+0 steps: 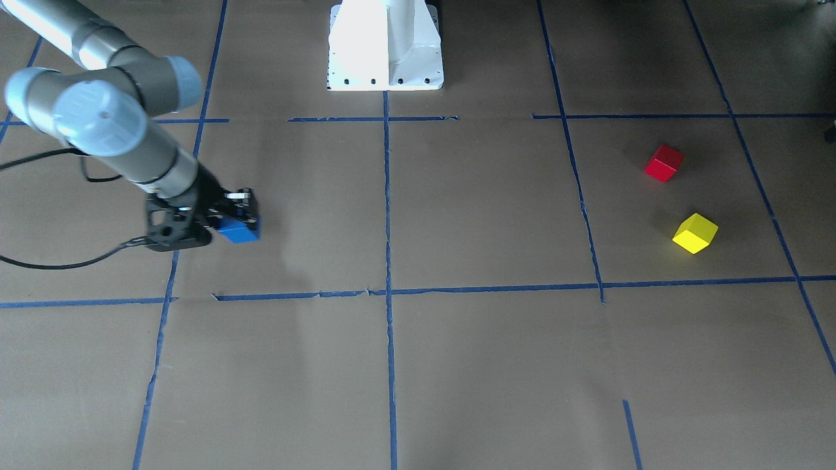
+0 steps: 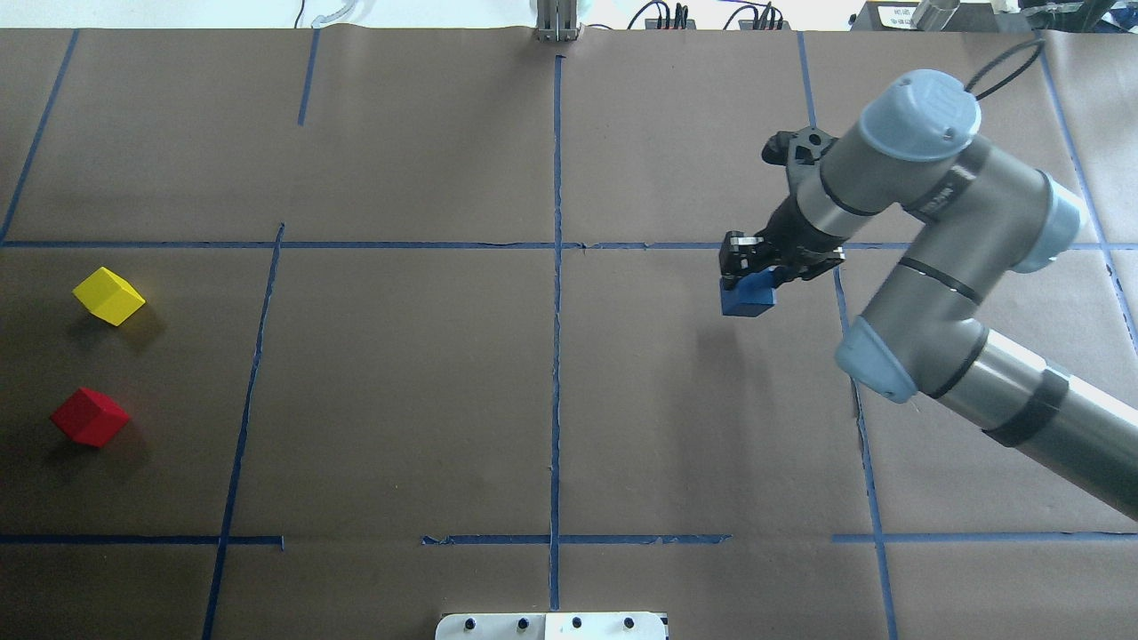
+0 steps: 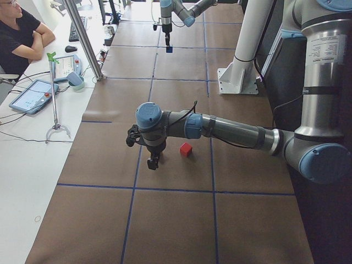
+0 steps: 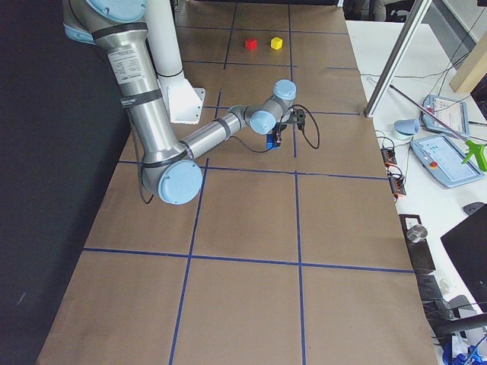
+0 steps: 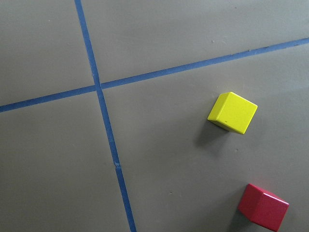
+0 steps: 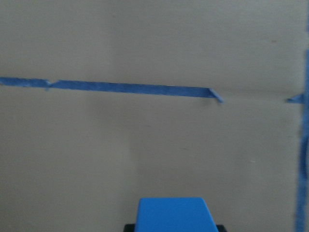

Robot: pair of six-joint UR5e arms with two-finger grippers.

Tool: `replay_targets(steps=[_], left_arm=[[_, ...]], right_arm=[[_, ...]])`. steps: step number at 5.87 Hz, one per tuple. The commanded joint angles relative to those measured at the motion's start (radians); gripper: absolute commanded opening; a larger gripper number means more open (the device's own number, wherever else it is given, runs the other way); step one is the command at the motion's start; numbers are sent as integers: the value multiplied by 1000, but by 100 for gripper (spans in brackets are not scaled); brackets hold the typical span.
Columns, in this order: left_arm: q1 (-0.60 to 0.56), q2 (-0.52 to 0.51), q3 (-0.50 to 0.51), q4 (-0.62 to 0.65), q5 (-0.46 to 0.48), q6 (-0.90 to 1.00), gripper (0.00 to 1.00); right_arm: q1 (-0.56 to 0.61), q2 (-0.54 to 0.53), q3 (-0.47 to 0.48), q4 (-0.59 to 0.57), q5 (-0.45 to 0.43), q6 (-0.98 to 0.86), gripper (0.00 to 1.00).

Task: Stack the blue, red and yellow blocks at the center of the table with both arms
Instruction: 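Carry the blue cube with the right gripper to the table center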

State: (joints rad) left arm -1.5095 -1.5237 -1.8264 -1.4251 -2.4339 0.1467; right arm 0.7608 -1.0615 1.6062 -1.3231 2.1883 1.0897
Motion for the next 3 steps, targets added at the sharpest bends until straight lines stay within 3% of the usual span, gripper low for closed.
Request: replay_targets(steps=[1, 3], left_arm=[[0, 0, -2, 0, -1, -1, 100], [0, 0, -11, 0, -1, -2, 100]], right_arm=[[-72, 208, -145, -31, -77, 140, 0], [-135, 326, -251, -64, -152, 226, 0]])
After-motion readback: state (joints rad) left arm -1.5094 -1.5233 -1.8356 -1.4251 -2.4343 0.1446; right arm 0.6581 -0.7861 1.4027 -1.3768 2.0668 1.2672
